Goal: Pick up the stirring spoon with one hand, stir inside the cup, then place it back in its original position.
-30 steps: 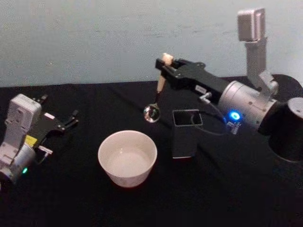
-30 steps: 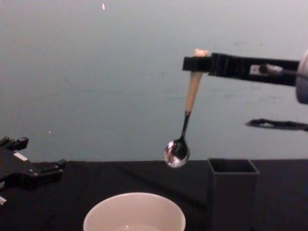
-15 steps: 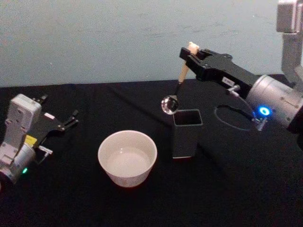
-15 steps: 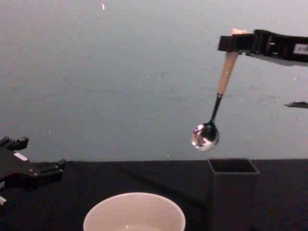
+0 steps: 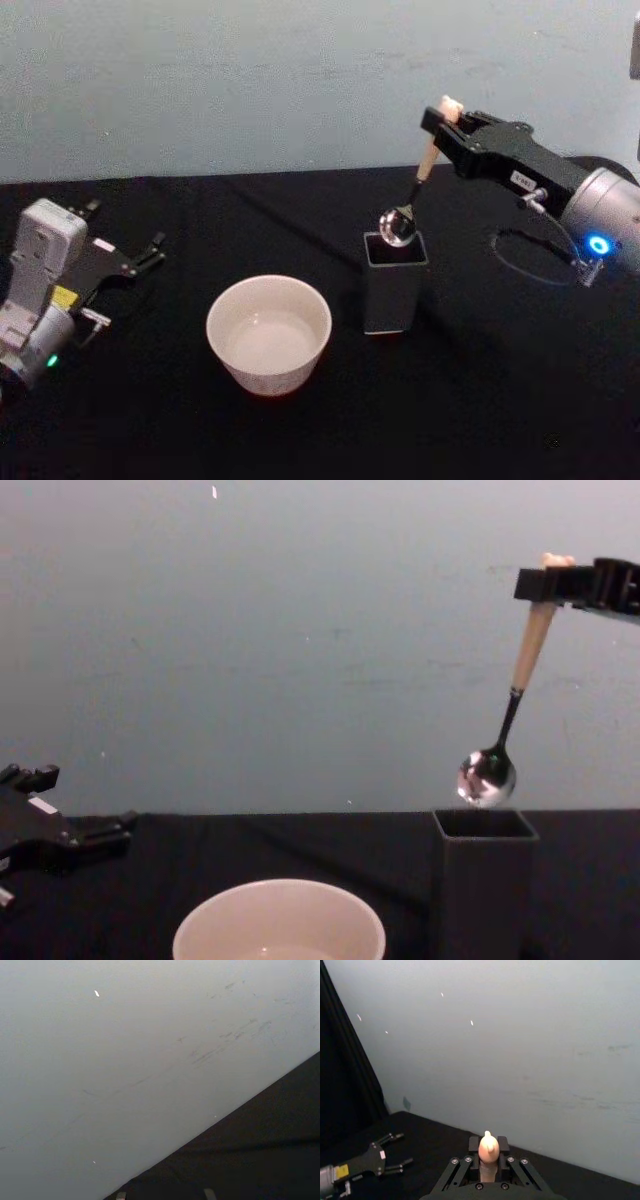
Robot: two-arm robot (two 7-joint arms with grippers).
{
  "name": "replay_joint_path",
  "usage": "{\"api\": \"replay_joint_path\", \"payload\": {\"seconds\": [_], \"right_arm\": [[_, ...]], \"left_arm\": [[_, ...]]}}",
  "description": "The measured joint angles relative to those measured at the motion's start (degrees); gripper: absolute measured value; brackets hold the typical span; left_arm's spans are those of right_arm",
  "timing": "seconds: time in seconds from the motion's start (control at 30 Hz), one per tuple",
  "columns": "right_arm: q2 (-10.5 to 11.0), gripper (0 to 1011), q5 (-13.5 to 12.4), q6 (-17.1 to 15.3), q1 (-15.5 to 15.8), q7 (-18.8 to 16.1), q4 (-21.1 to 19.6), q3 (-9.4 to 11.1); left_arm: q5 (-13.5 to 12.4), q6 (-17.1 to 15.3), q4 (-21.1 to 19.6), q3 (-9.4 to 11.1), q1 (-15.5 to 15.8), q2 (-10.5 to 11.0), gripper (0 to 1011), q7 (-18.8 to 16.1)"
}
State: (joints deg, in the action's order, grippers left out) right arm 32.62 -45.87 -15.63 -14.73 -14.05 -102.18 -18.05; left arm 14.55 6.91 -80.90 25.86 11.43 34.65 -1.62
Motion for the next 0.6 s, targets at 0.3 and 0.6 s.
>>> {"api": "replay_joint_path", "payload": {"seconds": [0.3, 0.6], "right_arm": [[0.3, 215, 0.3, 0.2, 0.3, 0.7, 1.6, -1.1], [-0.5, 215, 0.8, -0.3, -0.1, 0.9, 4.0, -2.5]], "left_arm": [[0.0, 0.0, 0.0, 0.0, 0.0, 0.0, 1001, 0.0], [0.0, 0.0, 0.0, 0.0, 0.0, 0.0, 1001, 0.0]]}}
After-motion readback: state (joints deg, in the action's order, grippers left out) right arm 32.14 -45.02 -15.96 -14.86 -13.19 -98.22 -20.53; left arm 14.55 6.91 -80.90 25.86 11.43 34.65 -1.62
